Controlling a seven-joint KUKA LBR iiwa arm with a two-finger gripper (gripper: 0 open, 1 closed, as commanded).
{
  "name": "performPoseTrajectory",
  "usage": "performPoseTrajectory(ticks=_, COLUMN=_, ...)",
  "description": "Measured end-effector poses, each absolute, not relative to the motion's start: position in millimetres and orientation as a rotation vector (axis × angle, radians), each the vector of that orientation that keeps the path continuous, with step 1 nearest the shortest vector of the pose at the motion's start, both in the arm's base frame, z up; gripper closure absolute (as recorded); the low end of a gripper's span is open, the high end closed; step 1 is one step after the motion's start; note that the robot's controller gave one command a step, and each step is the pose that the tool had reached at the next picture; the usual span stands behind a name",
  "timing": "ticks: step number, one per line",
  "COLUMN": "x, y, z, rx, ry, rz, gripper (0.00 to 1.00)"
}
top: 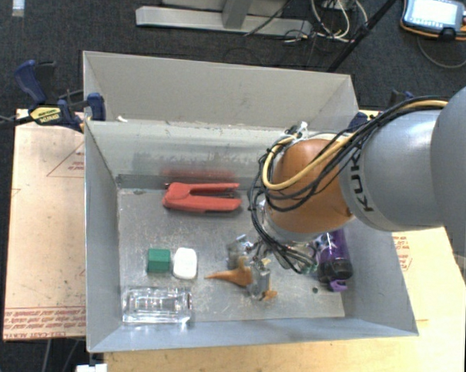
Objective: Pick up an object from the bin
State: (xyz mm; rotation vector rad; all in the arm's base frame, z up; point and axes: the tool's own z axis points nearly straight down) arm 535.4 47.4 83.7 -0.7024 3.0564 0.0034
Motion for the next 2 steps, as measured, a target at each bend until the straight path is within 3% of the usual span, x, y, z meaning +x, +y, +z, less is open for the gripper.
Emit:
performPoseTrajectory(ticks=1, x=535.5, y=47.4, z=83.7, rx=-0.702, ry=3.056, rz=0.004, gripper=1.00)
performPoseTrajectory(ticks=2, x=551.3, y=41.1, z=236.2, rx=-0.582, ry=3.077, rz=0.004, gripper=1.00)
